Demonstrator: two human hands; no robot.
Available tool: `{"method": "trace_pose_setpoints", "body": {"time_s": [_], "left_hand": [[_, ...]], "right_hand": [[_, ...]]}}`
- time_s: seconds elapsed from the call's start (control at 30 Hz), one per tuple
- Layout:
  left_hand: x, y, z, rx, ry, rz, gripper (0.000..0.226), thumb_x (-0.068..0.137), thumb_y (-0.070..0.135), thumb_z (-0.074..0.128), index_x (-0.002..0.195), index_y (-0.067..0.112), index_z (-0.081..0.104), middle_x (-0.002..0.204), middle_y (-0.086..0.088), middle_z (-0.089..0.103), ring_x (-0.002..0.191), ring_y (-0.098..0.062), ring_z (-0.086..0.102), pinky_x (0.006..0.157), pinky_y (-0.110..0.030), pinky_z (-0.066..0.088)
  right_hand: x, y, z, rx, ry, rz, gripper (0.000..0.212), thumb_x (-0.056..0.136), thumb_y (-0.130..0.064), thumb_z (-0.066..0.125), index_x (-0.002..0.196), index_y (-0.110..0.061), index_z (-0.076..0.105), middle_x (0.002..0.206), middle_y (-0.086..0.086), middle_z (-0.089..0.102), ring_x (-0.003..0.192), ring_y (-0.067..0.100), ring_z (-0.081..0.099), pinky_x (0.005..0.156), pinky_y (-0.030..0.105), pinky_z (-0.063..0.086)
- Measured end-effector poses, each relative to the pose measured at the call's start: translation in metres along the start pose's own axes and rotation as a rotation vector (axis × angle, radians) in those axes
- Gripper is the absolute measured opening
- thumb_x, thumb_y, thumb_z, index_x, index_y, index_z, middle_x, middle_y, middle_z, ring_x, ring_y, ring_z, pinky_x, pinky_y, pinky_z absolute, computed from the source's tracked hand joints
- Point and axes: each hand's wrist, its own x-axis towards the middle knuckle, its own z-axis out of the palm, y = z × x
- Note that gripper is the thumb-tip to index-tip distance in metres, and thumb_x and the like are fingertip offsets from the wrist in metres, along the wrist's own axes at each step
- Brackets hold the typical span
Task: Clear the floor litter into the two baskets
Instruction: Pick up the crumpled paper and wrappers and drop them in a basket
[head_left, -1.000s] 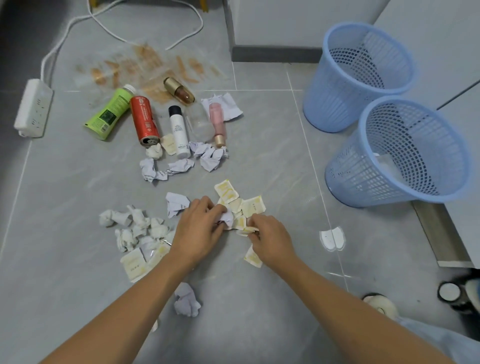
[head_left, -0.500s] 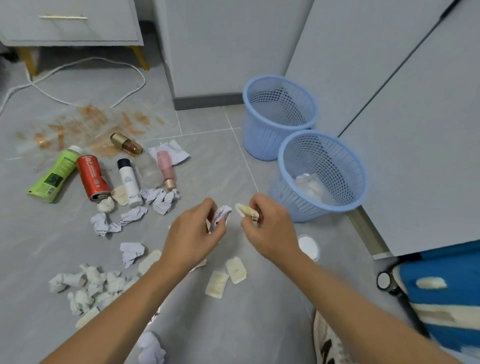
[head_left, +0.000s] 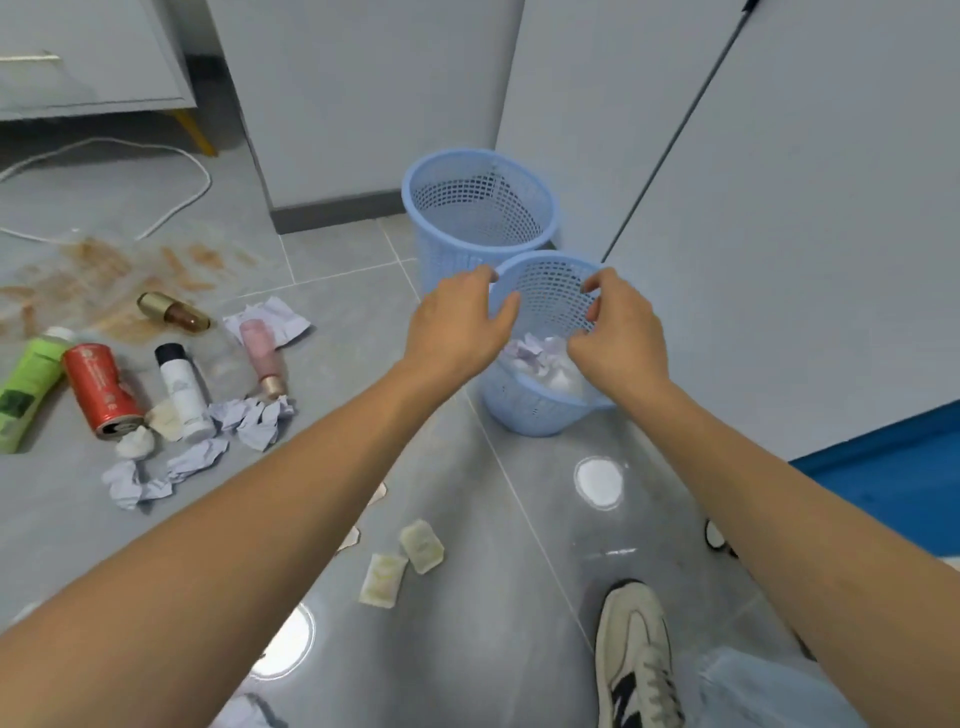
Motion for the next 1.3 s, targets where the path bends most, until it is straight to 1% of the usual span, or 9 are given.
{"method": "trace_pose_setpoints", "body": {"time_s": [0.13,0.23,0.3,0.4,0.57,0.7,0.9,1.07,1.3], "left_hand": [[-0.054,-0.063,-0.021,0.025,0.022,-0.067,0.021,0.094,0.037,0.054,0.108,0.024,0.062,0.092,0.005,0.068,0.089,-0.022,0.063,0.071,-0.034,0.046],[-0.116,-0.114,-0.012,0.024,-0.042,-0.169,0.013,0.091,0.032,0.057,0.101,0.026,0.062,0.082,0.008,0.066,0.082,-0.020,0.064,0.068,-0.035,0.049],[-0.165,-0.136,0.007,0.046,-0.137,-0.220,0.015,0.090,0.032,0.058,0.103,0.026,0.063,0.089,0.008,0.065,0.087,-0.019,0.064,0.067,-0.032,0.045],[-0.231,-0.156,0.043,0.066,-0.308,-0.235,0.032,0.088,0.032,0.059,0.120,0.027,0.063,0.112,0.006,0.059,0.105,-0.021,0.060,0.076,-0.037,0.052],[-0.278,-0.167,0.081,0.099,-0.450,-0.165,0.051,0.088,0.028,0.058,0.138,0.031,0.051,0.137,0.007,0.043,0.121,-0.021,0.046,0.080,-0.043,0.056],[-0.283,-0.167,0.094,0.177,-0.446,-0.113,0.049,0.086,0.014,0.057,0.133,0.026,0.053,0.138,0.003,0.038,0.117,-0.025,0.043,0.077,-0.041,0.055],[-0.281,-0.172,0.102,0.114,-0.407,-0.075,0.016,0.086,0.023,0.059,0.103,0.021,0.057,0.104,0.005,0.044,0.092,-0.022,0.052,0.061,-0.041,0.051],[-0.224,-0.124,0.065,-0.086,-0.193,-0.016,0.010,0.087,0.027,0.058,0.097,0.026,0.056,0.092,0.011,0.040,0.079,-0.012,0.049,0.058,-0.038,0.049],[-0.072,-0.013,0.004,-0.128,0.068,0.158,0.009,0.085,0.022,0.066,0.091,0.018,0.060,0.091,0.001,0.049,0.076,-0.023,0.055,0.060,-0.039,0.046]], "right_hand": [[-0.048,-0.031,0.040,0.109,0.055,-0.261,0.023,0.081,-0.012,0.055,0.103,-0.017,0.059,0.086,-0.001,0.060,0.077,0.025,0.058,0.064,0.041,0.048],[-0.107,-0.038,0.088,0.134,-0.121,-0.411,0.021,0.080,-0.012,0.057,0.100,-0.018,0.057,0.089,-0.003,0.056,0.075,0.022,0.056,0.062,0.043,0.050],[-0.145,-0.031,0.120,0.118,-0.318,-0.412,0.028,0.079,-0.012,0.060,0.105,-0.022,0.057,0.098,-0.005,0.054,0.079,0.019,0.057,0.066,0.044,0.052],[-0.188,-0.015,0.155,-0.013,-0.610,-0.406,0.043,0.081,-0.016,0.060,0.121,-0.028,0.054,0.117,-0.005,0.049,0.105,0.022,0.056,0.079,0.040,0.053],[-0.222,0.003,0.182,-0.098,-0.737,-0.475,0.065,0.080,-0.012,0.059,0.141,-0.031,0.047,0.140,-0.005,0.041,0.123,0.021,0.042,0.084,0.034,0.049],[-0.225,0.006,0.195,-0.190,-0.680,-0.494,0.050,0.086,-0.015,0.064,0.131,-0.030,0.051,0.134,-0.003,0.042,0.117,0.023,0.042,0.077,0.036,0.048],[-0.223,0.010,0.191,-0.121,-0.620,-0.405,0.018,0.086,-0.004,0.055,0.101,-0.014,0.055,0.103,0.008,0.050,0.093,0.034,0.056,0.068,0.036,0.036],[-0.178,-0.018,0.135,0.135,-0.323,-0.365,0.016,0.077,-0.008,0.059,0.088,-0.016,0.052,0.090,0.000,0.048,0.072,0.025,0.053,0.062,0.042,0.045],[-0.059,-0.044,0.034,0.217,0.149,-0.287,0.015,0.078,-0.006,0.066,0.081,-0.014,0.054,0.082,-0.001,0.054,0.072,0.017,0.049,0.063,0.031,0.038]]}}
